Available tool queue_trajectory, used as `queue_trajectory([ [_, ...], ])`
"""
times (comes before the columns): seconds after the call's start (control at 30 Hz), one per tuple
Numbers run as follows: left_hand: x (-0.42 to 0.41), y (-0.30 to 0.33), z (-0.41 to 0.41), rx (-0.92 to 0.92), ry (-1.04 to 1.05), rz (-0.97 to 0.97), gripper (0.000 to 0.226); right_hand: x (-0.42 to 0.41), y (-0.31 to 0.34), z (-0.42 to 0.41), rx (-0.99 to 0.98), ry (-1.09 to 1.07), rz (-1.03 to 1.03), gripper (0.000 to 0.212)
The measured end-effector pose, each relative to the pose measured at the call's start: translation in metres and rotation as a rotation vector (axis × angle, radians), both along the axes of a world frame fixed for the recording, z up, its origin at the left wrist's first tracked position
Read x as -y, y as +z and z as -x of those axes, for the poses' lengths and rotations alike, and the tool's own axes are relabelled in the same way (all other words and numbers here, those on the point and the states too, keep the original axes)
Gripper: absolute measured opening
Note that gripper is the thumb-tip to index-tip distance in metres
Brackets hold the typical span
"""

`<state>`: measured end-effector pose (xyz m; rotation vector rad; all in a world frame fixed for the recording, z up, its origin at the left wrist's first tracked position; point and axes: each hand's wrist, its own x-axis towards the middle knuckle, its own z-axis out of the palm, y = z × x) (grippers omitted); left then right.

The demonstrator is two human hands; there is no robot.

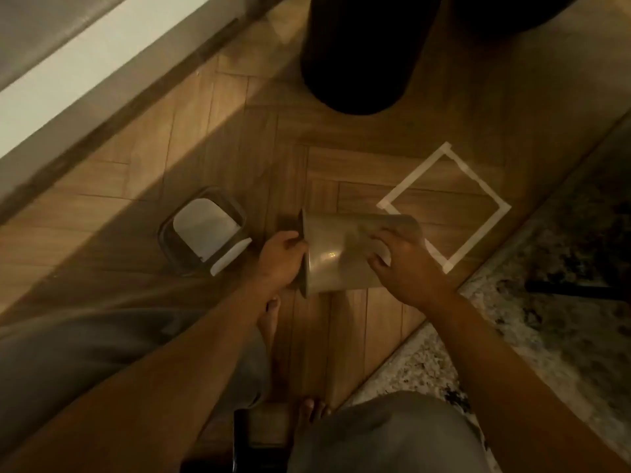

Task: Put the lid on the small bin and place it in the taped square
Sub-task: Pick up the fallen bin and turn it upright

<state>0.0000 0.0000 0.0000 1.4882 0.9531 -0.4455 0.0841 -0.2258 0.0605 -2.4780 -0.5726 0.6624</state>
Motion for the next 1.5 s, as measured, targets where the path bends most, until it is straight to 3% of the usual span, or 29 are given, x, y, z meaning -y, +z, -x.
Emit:
queue_trajectory([
  [0.13,-0.002,-0.016,-0.015,-0.039,0.142,0.188,0.017,-0.015,-0.03,-0.003,0.065,0.091,0.083,0.051],
  [0.33,-0.002,-0.037,-0.028,-0.018,0.111,0.183,0.023,-0.025,-0.072,0.002,0.144,0.15,0.169,0.073],
  [0.5,-0.002,-0.042,-0.033,0.037,0.013,0.056,0.025,-0.021,-0.09,0.016,0.154,0.148,0.19,0.077],
  [0.67,0.0,-0.027,-0.03,0.027,-0.005,0.084,0.017,-0.017,-0.086,0.02,0.147,0.159,0.192,0.076],
  [0.87,0.018,0.004,-0.033,0.067,-0.058,0.124,0.023,-0.001,-0.063,0.026,0.125,0.112,0.198,0.08],
  [0.97,0.031,0.022,-0.036,0.082,-0.076,0.143,0.013,0.011,-0.049,0.031,0.099,0.075,0.181,0.08],
  [1.13,0.061,0.042,-0.04,0.071,-0.113,0.175,0.02,0.033,-0.028,0.038,0.064,0.006,0.115,0.073],
  [1.23,0.082,0.054,-0.042,0.062,-0.134,0.21,0.025,0.046,-0.012,0.05,0.072,-0.081,0.007,0.058],
  [1.37,0.105,0.063,-0.047,0.069,-0.16,0.255,0.016,0.065,0.0,0.069,0.137,-0.201,-0.103,0.024],
  [1.5,0.12,0.069,-0.052,0.085,-0.173,0.266,0.007,0.077,0.009,0.08,0.089,-0.233,-0.131,0.015],
])
